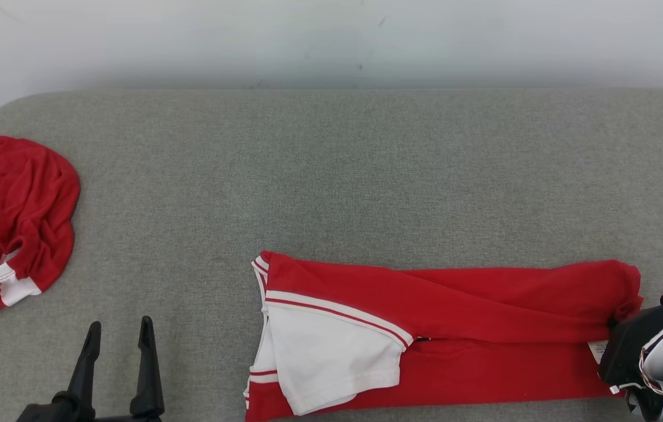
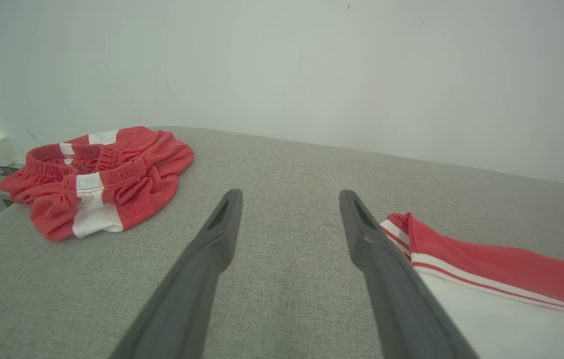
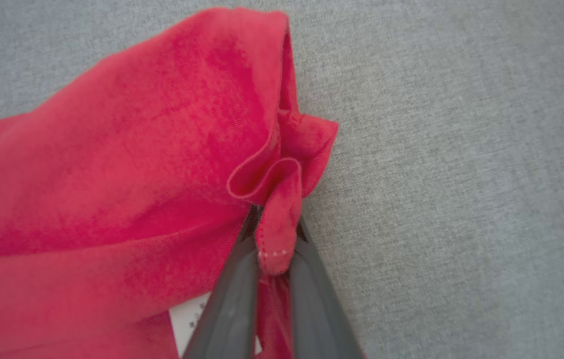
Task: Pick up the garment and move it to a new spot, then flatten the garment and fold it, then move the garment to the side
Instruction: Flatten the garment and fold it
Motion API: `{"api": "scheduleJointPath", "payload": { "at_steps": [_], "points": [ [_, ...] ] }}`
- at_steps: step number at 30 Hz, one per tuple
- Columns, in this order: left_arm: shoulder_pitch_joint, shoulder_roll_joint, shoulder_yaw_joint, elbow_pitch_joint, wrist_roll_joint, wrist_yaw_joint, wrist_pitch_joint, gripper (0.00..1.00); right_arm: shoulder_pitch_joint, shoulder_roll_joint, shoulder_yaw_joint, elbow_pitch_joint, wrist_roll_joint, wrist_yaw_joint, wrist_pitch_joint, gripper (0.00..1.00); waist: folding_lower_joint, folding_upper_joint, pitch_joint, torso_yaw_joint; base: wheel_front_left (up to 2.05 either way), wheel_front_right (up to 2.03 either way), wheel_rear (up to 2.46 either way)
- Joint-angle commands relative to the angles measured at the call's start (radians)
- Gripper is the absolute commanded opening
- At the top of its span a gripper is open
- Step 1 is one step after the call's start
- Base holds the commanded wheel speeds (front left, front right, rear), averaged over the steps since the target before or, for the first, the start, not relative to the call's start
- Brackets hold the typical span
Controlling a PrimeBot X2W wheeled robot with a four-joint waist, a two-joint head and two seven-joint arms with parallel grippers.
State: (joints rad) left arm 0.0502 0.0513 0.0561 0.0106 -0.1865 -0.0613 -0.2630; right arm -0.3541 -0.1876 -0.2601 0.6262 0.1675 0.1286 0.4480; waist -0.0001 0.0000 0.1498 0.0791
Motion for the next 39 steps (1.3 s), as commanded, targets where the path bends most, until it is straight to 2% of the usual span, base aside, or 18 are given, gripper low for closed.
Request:
{"api": "scheduleJointPath", "payload": {
  "at_steps": [1, 9, 18, 23, 26, 30, 34, 39],
  "points": [
    [0.008, -0.001, -0.001, -0.003, -0.005, 0.006, -0.002, 1.00, 0.004, 0.004, 0.009, 0.014, 0.001, 0.003, 0.002, 0.00, 0.0001, 0.0000, -0.003, -0.002, 0.00, 0.00, 0.00],
    [0.018, -0.001, -0.018, -0.004, -0.014, 0.020, -0.002, 1.00, -0.010, -0.043, -0.039, -0.017, -0.020, 0.001, -0.014, 0.00, 0.0001, 0.0000, -0.022, -0.011, 0.00, 0.00, 0.00],
    [0.041, -0.001, -0.033, -0.002, -0.024, 0.032, -0.002, 1.00, 0.020, -0.095, -0.179, -0.070, -0.109, 0.001, -0.045, 0.00, 0.0001, 0.0000, -0.065, -0.026, 0.00, 0.00, 0.00],
    [0.058, -0.001, -0.039, 0.004, -0.026, 0.035, -0.002, 1.00, 0.054, -0.079, -0.194, -0.136, -0.134, 0.001, -0.020, 0.00, 0.0001, 0.0000, -0.099, -0.029, 0.00, 0.00, 0.00],
    [0.070, -0.001, -0.040, 0.008, -0.027, 0.036, -0.002, 1.00, 0.083, -0.042, -0.157, -0.209, -0.088, 0.001, 0.010, 0.00, 0.0001, 0.0000, -0.119, -0.030, 0.00, 0.00, 0.00],
    [0.087, -0.001, -0.039, 0.012, -0.033, 0.037, -0.002, 1.00, 0.141, 0.008, -0.055, -0.336, -0.020, 0.001, 0.062, 0.00, 0.0001, 0.0000, -0.141, -0.031, 0.00, 0.00, 0.00],
    [0.094, -0.001, -0.040, 0.012, -0.036, 0.036, -0.002, 1.00, 0.200, 0.043, 0.086, -0.453, 0.019, 0.001, 0.110, 0.00, 0.0001, 0.0000, -0.153, -0.029, 0.00, 0.00, 0.00],
    [0.095, -0.001, -0.038, 0.012, -0.040, 0.037, -0.002, 1.00, 0.214, 0.074, 0.269, -0.528, 0.067, 0.001, 0.146, 0.00, 0.0001, 0.0000, -0.153, -0.027, 0.00, 0.00, 0.00]
  ]
}}
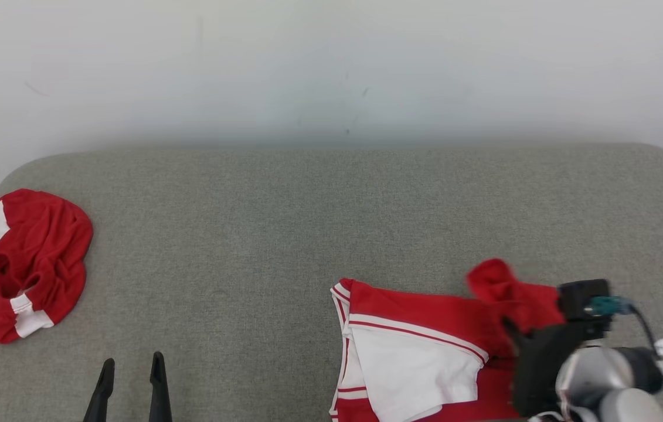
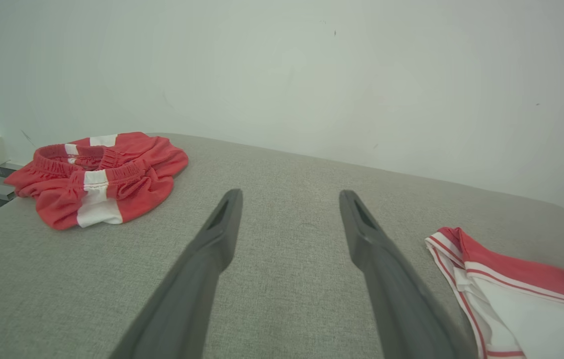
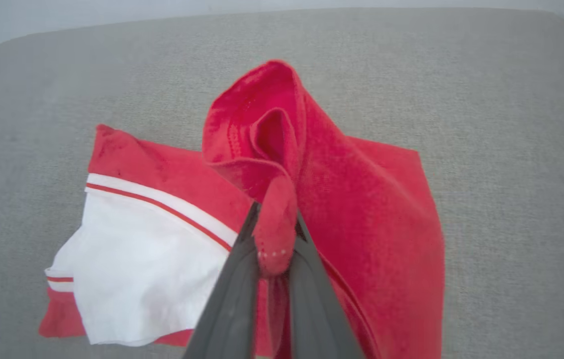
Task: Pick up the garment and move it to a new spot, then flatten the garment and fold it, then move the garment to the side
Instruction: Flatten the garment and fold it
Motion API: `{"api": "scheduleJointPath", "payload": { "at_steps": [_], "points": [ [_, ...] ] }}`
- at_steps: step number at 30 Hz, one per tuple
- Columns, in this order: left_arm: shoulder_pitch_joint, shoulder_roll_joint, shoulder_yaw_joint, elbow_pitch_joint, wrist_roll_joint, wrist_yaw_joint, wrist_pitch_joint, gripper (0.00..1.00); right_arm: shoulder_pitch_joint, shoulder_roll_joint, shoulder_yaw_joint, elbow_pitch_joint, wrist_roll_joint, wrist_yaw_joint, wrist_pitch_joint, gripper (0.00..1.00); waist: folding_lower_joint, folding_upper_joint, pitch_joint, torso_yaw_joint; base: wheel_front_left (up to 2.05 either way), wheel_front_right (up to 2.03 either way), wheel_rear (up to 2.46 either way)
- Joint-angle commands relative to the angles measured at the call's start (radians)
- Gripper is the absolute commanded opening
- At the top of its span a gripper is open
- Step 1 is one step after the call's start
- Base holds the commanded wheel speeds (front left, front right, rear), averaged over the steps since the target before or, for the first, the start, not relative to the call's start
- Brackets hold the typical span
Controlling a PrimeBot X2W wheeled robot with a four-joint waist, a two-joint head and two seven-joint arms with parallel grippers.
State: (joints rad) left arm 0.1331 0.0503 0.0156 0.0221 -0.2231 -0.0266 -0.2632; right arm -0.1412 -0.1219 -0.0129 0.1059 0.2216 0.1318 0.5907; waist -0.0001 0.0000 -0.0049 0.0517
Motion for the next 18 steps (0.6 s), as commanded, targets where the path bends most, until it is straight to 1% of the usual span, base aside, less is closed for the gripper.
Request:
{"api": "scheduleJointPath", "payload": {
  "at_steps": [1, 4, 5, 6, 10, 18],
  "points": [
    [0.009, 0.000, 0.003, 0.000, -0.005, 0.003, -0.002, 1.00, -0.008, 0.013, 0.052, -0.013, 0.022, -0.002, 0.004, 0.00, 0.0001, 0.0000, 0.003, 0.001, 0.00, 0.00, 0.00],
    [0.000, 0.000, 0.001, 0.001, -0.009, 0.004, -0.002, 1.00, -0.041, 0.032, 0.139, 0.005, 0.051, -0.002, 0.008, 0.00, 0.0001, 0.0000, 0.009, 0.005, 0.00, 0.00, 0.00],
    [-0.009, 0.000, -0.005, 0.005, -0.013, 0.005, -0.002, 1.00, -0.065, 0.041, 0.189, 0.033, 0.064, -0.002, 0.007, 0.00, 0.0001, 0.0000, 0.014, 0.012, 0.00, 0.00, 0.00],
    [-0.012, 0.000, -0.007, 0.006, -0.014, 0.006, -0.002, 1.00, -0.078, 0.046, 0.206, 0.051, 0.070, -0.002, 0.009, 0.00, 0.0001, 0.0000, 0.016, 0.015, 0.00, 0.00, 0.00],
    [-0.022, 0.000, -0.017, 0.011, -0.017, 0.006, -0.002, 1.00, -0.117, 0.057, 0.255, 0.106, 0.083, -0.002, 0.007, 0.00, 0.0001, 0.0000, 0.023, 0.024, 0.00, 0.00, 0.00],
    [-0.040, 0.000, -0.037, 0.023, -0.022, 0.008, -0.002, 1.00, -0.195, 0.071, 0.336, 0.270, 0.107, -0.002, -0.048, 0.00, 0.0001, 0.0000, 0.036, 0.049, 0.00, 0.00, 0.00]
  ]
}}
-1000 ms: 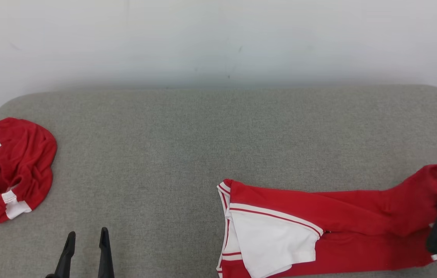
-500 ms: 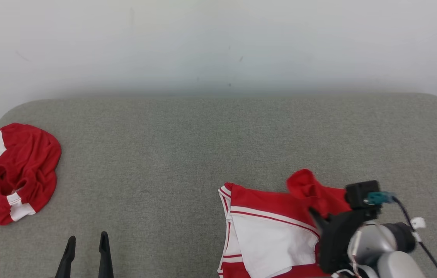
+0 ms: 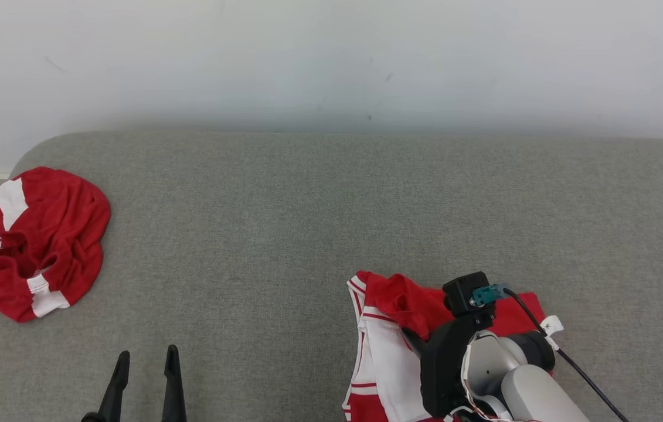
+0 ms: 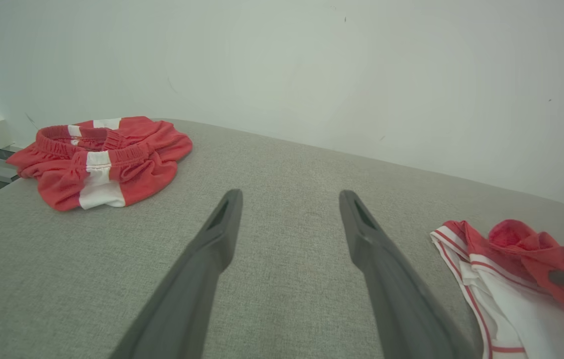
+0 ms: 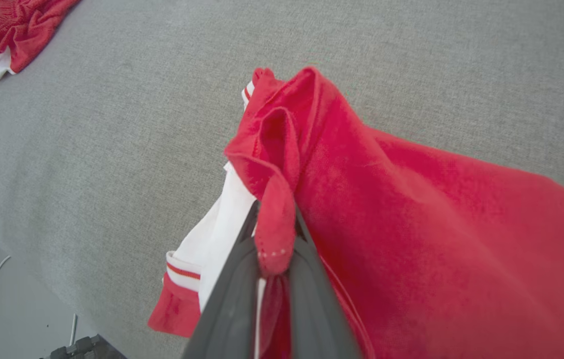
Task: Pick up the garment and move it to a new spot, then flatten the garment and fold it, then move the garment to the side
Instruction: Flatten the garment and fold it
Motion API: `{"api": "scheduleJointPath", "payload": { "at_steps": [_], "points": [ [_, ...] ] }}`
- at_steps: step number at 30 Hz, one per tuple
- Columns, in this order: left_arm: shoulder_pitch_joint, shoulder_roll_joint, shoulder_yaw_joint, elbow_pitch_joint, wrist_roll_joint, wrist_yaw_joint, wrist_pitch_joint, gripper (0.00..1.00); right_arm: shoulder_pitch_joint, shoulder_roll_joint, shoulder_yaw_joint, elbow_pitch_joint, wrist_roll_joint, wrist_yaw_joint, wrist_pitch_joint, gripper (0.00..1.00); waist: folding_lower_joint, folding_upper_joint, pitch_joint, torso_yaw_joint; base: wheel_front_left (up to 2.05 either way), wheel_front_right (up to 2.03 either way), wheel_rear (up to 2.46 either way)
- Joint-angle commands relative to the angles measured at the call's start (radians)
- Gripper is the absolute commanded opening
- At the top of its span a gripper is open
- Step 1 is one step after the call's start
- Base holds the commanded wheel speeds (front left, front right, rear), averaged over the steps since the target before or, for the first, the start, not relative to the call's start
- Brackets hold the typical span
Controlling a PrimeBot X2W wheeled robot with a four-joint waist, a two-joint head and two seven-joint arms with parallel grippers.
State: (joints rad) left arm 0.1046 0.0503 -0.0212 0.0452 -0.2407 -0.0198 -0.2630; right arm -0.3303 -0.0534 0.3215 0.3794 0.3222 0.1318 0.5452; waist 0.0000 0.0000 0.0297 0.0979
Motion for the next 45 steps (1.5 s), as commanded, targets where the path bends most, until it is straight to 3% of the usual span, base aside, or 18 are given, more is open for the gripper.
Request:
{"api": "scheduleJointPath", "payload": {
  "at_steps": [1, 8, 10, 11, 16, 20, 29, 38, 39, 40, 41, 42, 45],
  "points": [
    [-0.013, 0.000, -0.002, 0.001, -0.006, 0.001, -0.002, 1.00, -0.009, 0.004, 0.014, 0.011, 0.023, -0.002, -0.011, 0.00, 0.0000, 0.0000, 0.002, 0.005, 0.00, 0.00, 0.00],
    [-0.017, 0.000, -0.014, 0.007, -0.010, 0.008, -0.002, 1.00, -0.043, 0.004, 0.104, 0.085, 0.089, -0.002, -0.067, 0.00, 0.0000, 0.0000, -0.001, 0.011, 0.00, 0.00, 0.00],
    [-0.017, 0.000, -0.013, 0.010, -0.011, 0.009, -0.002, 1.00, -0.051, 0.004, 0.117, 0.099, 0.105, -0.002, -0.085, 0.85, 0.0000, 0.0000, -0.003, 0.009, 0.00, 0.00, 0.00],
    [-0.017, 0.000, -0.011, 0.012, -0.011, 0.007, -0.002, 1.00, -0.053, 0.004, 0.120, 0.103, 0.122, -0.002, -0.096, 1.00, 0.0000, 0.0000, -0.005, 0.009, 0.00, 0.00, 0.00],
    [-0.015, 0.000, 0.001, 0.019, -0.012, 0.002, -0.002, 1.00, -0.071, 0.003, 0.111, 0.084, 0.234, -0.002, -0.153, 1.00, 0.0000, 0.0000, -0.018, -0.002, 0.00, 0.00, 0.00],
    [-0.001, 0.000, 0.008, 0.018, -0.013, 0.001, -0.002, 1.00, -0.085, 0.003, 0.054, 0.058, 0.249, -0.002, -0.213, 1.00, 0.0000, 0.0000, -0.031, -0.014, 0.00, 0.00, 0.00],
    [0.009, 0.000, 0.011, 0.017, -0.017, -0.002, -0.002, 1.00, 0.004, -0.020, -0.139, 0.014, 0.022, -0.002, -0.290, 1.00, 0.0000, 0.0000, -0.052, -0.033, 0.00, 0.00, 0.00],
    [0.004, 0.000, 0.002, 0.024, -0.021, -0.010, -0.002, 1.00, 0.141, -0.024, -0.136, -0.013, -0.143, -0.002, -0.312, 1.00, 0.0000, 0.0000, -0.055, -0.024, 0.00, 0.00, 0.00],
    [0.004, 0.000, -0.001, 0.026, -0.020, -0.011, -0.002, 1.00, 0.159, -0.021, -0.129, -0.012, -0.150, -0.002, -0.319, 0.87, 0.0000, 0.0000, -0.055, -0.020, 0.00, 0.00, 0.00],
    [0.004, 0.001, -0.004, 0.027, -0.021, -0.013, -0.002, 1.00, 0.174, -0.018, -0.121, -0.011, -0.159, -0.002, -0.327, 0.63, 0.0000, 0.0000, -0.055, -0.016, 0.00, 0.00, 0.00],
    [0.005, 0.001, -0.004, 0.028, -0.022, -0.013, -0.002, 1.00, 0.188, -0.016, -0.106, -0.010, -0.167, -0.002, -0.335, 0.24, 0.0000, 0.0000, -0.055, -0.013, 0.00, 0.00, 0.00],
    [0.006, 0.001, -0.004, 0.029, -0.023, -0.014, -0.002, 1.00, 0.205, -0.012, -0.089, -0.008, -0.171, -0.002, -0.336, 0.00, 0.0000, 0.0000, -0.055, -0.010, 0.00, 0.00, 0.00],
    [0.009, 0.000, 0.002, 0.032, -0.023, -0.015, -0.002, 1.00, 0.243, -0.006, -0.048, -0.004, -0.177, -0.002, -0.334, 0.00, 0.0000, 0.0000, -0.055, -0.001, 0.00, 0.00, 0.00]
  ]
}}
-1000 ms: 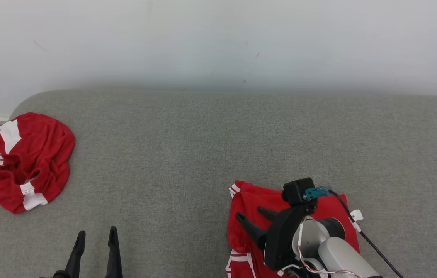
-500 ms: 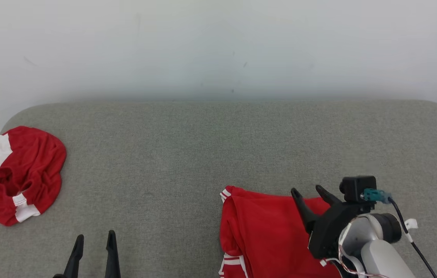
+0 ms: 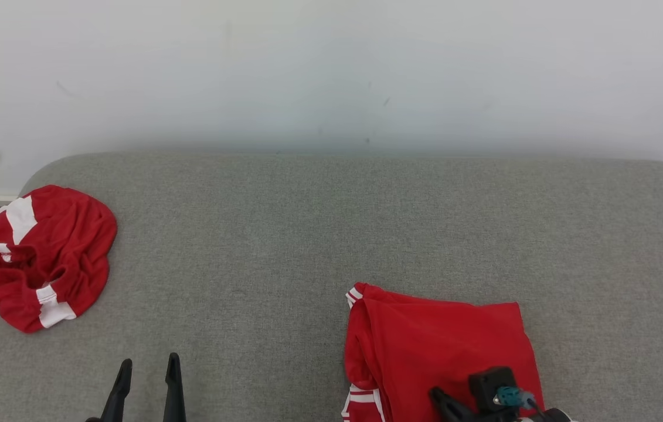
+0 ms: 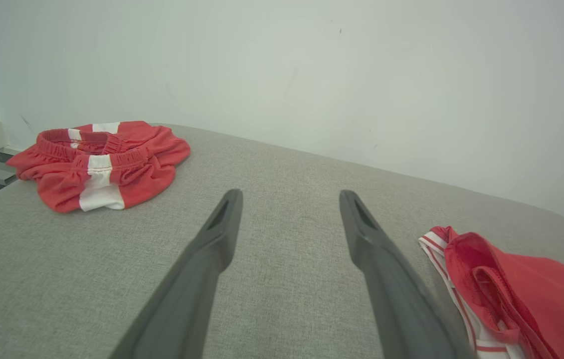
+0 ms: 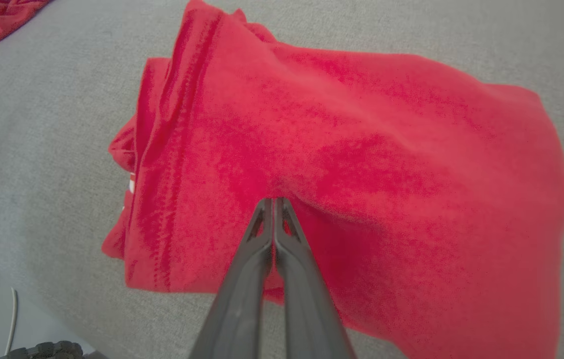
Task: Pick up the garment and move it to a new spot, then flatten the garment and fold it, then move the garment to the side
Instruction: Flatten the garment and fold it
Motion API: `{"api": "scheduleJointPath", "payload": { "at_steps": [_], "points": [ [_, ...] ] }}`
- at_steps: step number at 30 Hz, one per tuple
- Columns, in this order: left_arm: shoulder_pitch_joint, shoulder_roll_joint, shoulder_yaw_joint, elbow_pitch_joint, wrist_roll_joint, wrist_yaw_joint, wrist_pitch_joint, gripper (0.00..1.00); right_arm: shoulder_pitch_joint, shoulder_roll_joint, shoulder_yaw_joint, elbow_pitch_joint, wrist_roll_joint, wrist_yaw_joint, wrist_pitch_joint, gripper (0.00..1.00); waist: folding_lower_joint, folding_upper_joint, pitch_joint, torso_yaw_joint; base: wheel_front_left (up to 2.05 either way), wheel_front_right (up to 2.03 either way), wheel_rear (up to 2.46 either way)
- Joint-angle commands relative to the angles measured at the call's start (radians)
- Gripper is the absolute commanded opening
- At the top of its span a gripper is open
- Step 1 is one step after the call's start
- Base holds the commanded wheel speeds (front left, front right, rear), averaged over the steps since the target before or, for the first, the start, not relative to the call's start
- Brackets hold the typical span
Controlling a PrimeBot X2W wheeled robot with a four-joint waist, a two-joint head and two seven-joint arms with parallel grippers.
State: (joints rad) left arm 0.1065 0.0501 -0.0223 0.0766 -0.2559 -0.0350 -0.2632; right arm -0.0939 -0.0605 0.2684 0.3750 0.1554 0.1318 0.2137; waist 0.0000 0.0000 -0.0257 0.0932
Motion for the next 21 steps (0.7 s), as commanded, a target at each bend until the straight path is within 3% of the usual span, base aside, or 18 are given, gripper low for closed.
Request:
{"api": "scheduleJointPath", "payload": {
  "at_steps": [1, 8, 21],
  "points": [
    [0.007, 0.001, 0.005, 0.002, -0.007, -0.003, -0.002, 1.00, 0.015, 0.003, 0.017, 0.005, -0.012, -0.002, 0.000, 0.00, 0.0000, 0.0000, 0.001, 0.006, 0.00, 0.00, 0.00],
    [0.007, 0.000, 0.025, 0.006, 0.000, -0.011, -0.002, 1.00, -0.005, 0.009, 0.085, 0.074, -0.039, -0.002, -0.002, 0.00, 0.0000, 0.0000, 0.005, 0.016, 0.00, 0.00, 0.00],
    [-0.014, 0.001, 0.019, 0.017, 0.000, -0.017, -0.002, 1.00, -0.152, 0.010, 0.333, 0.183, 0.192, -0.002, -0.016, 0.00, 0.0000, 0.0000, 0.024, 0.047, 0.00, 0.00, 0.00]
  ]
}}
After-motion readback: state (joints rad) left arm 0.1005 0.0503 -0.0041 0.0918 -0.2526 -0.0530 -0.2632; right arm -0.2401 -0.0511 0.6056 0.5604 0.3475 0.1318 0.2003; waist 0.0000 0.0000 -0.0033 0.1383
